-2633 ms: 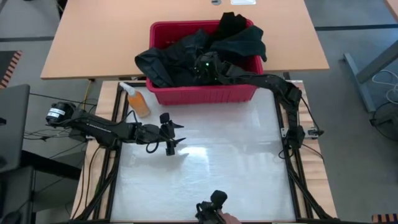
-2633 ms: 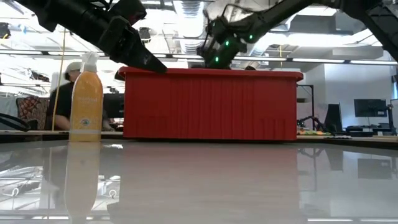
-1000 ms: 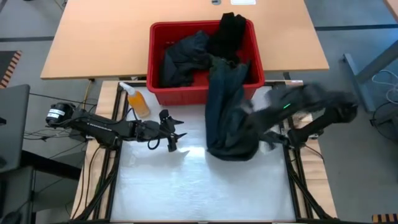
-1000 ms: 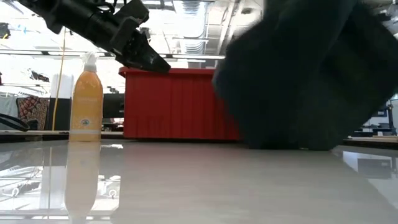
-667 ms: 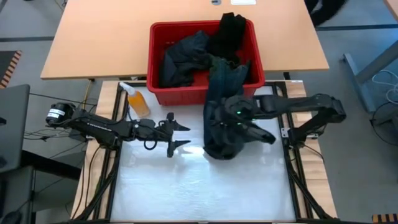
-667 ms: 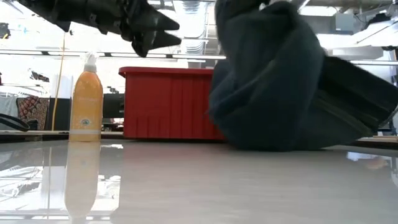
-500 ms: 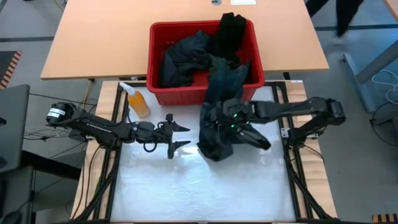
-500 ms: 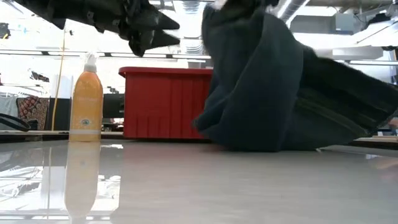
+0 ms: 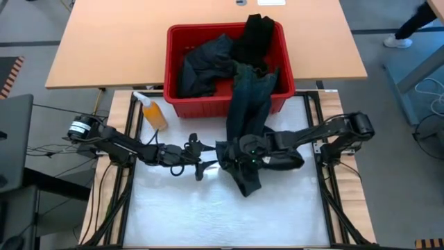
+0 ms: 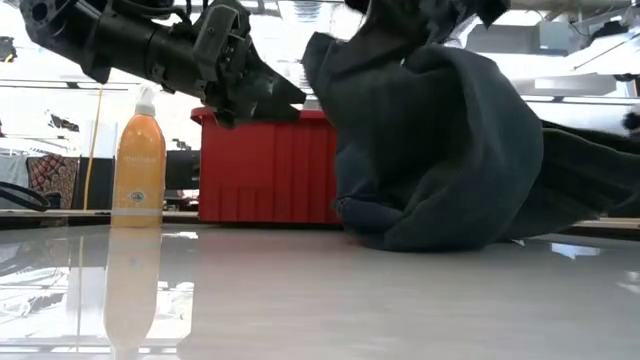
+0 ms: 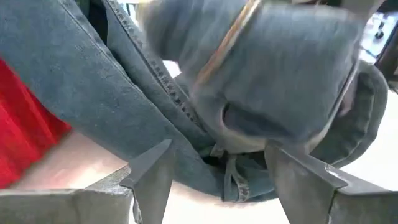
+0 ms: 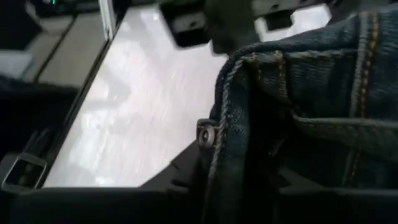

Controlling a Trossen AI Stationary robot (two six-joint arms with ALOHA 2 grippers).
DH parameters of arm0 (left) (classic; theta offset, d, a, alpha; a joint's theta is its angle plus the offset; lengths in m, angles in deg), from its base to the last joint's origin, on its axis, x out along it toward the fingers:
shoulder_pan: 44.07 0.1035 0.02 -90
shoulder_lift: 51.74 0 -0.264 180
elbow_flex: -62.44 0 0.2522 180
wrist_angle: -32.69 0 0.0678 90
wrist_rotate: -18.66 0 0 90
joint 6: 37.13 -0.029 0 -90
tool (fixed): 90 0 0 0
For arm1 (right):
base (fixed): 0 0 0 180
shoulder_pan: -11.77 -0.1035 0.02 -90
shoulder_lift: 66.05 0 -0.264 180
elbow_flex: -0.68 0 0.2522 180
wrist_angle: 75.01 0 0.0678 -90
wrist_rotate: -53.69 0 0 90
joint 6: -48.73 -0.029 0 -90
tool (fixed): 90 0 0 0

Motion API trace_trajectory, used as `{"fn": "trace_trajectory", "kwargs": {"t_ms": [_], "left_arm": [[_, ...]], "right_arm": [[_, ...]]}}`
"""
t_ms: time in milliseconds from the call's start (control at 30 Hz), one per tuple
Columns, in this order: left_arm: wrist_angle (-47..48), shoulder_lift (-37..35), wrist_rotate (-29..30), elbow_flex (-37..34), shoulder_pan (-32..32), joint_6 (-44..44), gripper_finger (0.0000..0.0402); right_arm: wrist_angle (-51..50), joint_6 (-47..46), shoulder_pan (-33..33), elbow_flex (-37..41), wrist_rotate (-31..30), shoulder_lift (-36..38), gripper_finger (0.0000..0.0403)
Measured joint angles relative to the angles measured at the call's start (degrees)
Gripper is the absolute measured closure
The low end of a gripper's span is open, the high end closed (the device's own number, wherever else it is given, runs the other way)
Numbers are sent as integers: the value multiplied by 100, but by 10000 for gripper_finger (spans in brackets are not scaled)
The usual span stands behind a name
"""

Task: Fold Laundry from Bin
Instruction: Fold the dark blue jeans

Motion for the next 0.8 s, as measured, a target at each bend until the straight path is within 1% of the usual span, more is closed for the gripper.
{"fn": "trace_trajectory", "kwargs": {"t_ms": [167,267,367,500,567,800], "left_arm": [[7,-161,2,0,0,-150,162],[17,-248,3,0,0,-177,162],[68,-326,5,0,0,-179,162],[81,-402,7,0,1,-293,162],[86,-401,13,0,14,-332,162],[-5,-399,-59,2,82,-331,162]], "right_arm": [[-1593,231,-71,-662,-3,178,219],[-2820,225,-117,-1050,-3,226,195],[-4147,213,-143,-1456,-3,222,182],[-5282,-311,-253,-1756,-10,236,180],[-5511,-527,-365,-1764,-25,237,182],[-5527,-907,-898,-1772,-31,399,189]]}}
